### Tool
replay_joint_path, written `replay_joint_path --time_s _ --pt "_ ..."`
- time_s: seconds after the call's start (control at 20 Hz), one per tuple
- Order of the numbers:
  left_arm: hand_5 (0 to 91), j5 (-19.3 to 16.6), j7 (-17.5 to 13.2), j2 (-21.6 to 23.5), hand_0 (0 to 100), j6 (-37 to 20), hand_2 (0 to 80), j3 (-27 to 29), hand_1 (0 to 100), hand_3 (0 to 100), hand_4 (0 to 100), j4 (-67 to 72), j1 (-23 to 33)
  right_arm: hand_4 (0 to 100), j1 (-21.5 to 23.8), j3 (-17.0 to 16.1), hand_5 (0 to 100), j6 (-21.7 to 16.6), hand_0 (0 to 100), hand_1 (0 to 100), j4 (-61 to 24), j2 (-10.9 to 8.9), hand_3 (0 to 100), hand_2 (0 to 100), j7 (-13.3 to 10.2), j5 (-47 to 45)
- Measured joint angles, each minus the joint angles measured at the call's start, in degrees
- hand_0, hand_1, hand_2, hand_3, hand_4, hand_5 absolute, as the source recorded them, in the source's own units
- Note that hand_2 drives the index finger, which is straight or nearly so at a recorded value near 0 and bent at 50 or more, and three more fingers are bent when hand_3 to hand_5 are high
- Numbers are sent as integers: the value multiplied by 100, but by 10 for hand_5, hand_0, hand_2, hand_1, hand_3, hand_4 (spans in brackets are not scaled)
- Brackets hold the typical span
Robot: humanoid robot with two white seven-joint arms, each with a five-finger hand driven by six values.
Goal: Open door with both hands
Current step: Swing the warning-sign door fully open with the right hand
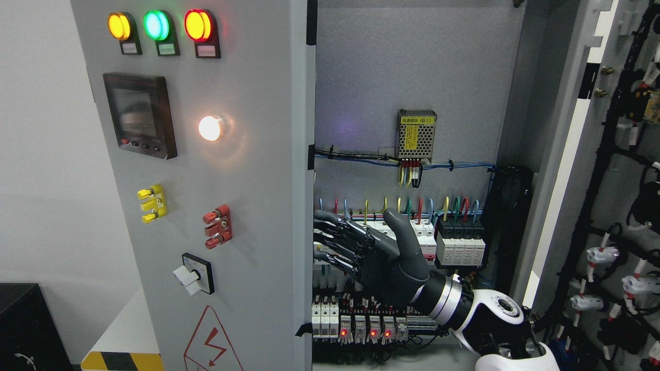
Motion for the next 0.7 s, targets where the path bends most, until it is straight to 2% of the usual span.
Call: replay_joint_path --time_s 0.45,0.7 --pt "0 1 -2 0 0 0 0 0 0 0 0 -1 0 0 919 721 0 5 0 0 -666 -1 0 0 63 -90" --pt "0 2 -2 0 0 0 0 0 0 0 0 0 0 0 1185 1056 0 -36 0 0 -943 -1 0 0 -126 -107"
